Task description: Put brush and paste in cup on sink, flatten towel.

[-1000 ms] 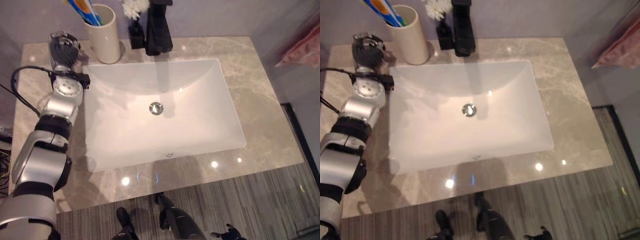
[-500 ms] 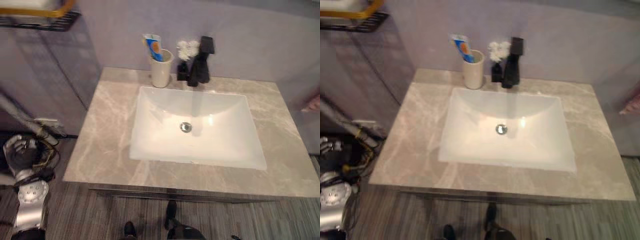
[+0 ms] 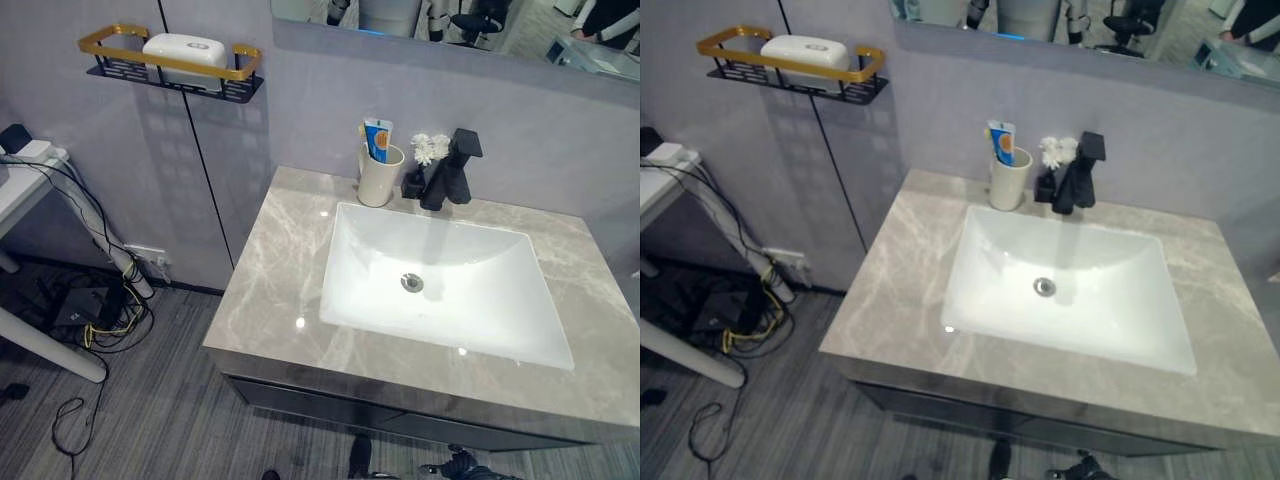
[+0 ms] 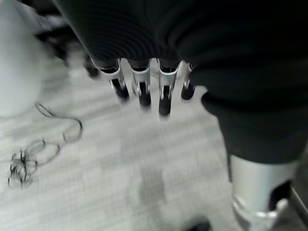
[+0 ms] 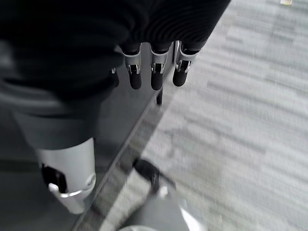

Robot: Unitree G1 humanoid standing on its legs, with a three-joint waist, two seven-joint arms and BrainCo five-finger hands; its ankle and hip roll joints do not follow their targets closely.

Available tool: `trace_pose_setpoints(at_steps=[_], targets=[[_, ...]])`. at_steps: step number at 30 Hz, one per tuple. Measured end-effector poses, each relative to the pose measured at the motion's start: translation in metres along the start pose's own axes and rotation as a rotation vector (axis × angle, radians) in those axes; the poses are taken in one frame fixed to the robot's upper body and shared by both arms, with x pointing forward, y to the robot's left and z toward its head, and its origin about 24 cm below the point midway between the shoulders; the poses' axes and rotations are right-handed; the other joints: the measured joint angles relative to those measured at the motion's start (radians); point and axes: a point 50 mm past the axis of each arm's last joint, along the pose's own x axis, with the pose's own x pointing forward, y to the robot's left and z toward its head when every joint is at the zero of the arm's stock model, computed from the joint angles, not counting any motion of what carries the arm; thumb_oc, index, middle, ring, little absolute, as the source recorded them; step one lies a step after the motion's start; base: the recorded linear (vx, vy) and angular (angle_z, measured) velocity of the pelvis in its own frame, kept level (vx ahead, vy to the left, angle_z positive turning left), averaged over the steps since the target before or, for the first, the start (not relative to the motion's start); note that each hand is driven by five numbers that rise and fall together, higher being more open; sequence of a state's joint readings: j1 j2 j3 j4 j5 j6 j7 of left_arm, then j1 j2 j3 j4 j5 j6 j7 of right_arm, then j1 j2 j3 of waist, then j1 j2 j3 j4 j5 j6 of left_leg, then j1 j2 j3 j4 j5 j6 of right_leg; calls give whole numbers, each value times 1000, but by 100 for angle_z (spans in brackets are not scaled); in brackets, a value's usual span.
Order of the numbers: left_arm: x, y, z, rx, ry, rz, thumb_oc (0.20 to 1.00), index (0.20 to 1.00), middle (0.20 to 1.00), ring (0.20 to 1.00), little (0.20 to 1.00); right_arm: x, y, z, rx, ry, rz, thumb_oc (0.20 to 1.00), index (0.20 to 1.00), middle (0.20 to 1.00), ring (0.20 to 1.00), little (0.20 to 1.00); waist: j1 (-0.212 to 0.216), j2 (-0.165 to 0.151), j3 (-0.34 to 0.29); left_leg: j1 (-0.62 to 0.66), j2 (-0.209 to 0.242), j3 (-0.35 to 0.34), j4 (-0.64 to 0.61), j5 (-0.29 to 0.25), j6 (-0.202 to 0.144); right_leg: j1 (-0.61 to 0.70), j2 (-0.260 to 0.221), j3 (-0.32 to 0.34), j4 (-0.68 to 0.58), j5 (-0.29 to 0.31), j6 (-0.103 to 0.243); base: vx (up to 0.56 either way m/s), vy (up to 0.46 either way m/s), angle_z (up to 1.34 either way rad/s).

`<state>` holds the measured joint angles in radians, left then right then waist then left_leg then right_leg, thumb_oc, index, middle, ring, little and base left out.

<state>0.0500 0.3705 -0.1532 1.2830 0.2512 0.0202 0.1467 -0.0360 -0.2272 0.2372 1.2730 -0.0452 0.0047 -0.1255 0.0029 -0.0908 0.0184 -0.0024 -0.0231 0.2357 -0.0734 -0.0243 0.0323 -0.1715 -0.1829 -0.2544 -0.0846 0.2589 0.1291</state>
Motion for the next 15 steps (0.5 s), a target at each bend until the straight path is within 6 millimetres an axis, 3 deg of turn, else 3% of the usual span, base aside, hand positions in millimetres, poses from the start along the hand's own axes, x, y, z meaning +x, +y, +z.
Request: trace_pose_setpoints(at_steps=[2,3,5,6,7,8,11,14,15], targets=[[1,-9,11,32,4,-39,1000,1000,1000,1000,1000,-2,15,-2,10,8,35,1000,1000,1000,1000,1000,-20,-26,5,2,-14,5,3,2,5,-8,5,2,36,13,-4,-81,80,-16],[-2,-25,23,130,-42,-96,1000,1000,1000,1000,1000,-2,18,4,13,-11,43,1000,1000,1000,1000,1000,-31,-26,14,3,-12,28,9,-2,10,-40,10,21,50,45,10,-117,51,-52],[-4,-33,40,286,-141,-107,1000,1000,1000,1000,1000,-1,17,14,7,-40,39,1000,1000,1000,1000,1000,-52,-29,48,-1,-7,65,26,-12,28,-46,11,43,40,108,45,-201,100,-64],[-4,-30,48,358,-194,-90,1000,1000,1000,1000,1000,0,15,21,11,-57,33,1000,1000,1000,1000,1000,-51,-11,72,-7,16,108,39,-15,42,-63,19,32,53,107,40,-229,163,-75],[-4,-29,50,363,-202,-85,1000,1000,1000,1000,1000,1,12,24,22,-64,26,1000,1000,1000,1000,1000,-45,-1,73,1,30,130,32,-12,44,-71,24,-3,94,61,45,-136,183,-94],[-3,-25,54,316,-202,-72,1000,1000,1000,1000,1000,1,8,22,33,-52,17,1000,1000,1000,1000,1000,-41,23,85,3,64,166,36,-9,49,-72,34,-58,222,-58,11,-137,159,-81],[-4,-20,65,314,-242,-41,1000,1000,1000,1000,1000,2,3,13,39,-12,3,1000,1000,1000,1000,1000,-18,48,93,37,113,262,32,1,35,-28,31,-124,496,-239,5,-151,91,-97],[-4,-23,57,328,-227,-47,1000,1000,1000,1000,1000,3,-1,15,3,9,-4,1000,1000,1000,1000,1000,23,61,86,64,134,434,35,-5,21,55,-6,-191,528,-362,15,-100,-57,-169],[-4,-22,54,326,-219,-44,1000,1000,1000,1000,1000,3,-1,11,-12,17,-2,1000,1000,1000,1000,1000,28,48,78,70,134,463,40,-2,12,93,3,-175,448,-360,29,-37,-145,-180]])
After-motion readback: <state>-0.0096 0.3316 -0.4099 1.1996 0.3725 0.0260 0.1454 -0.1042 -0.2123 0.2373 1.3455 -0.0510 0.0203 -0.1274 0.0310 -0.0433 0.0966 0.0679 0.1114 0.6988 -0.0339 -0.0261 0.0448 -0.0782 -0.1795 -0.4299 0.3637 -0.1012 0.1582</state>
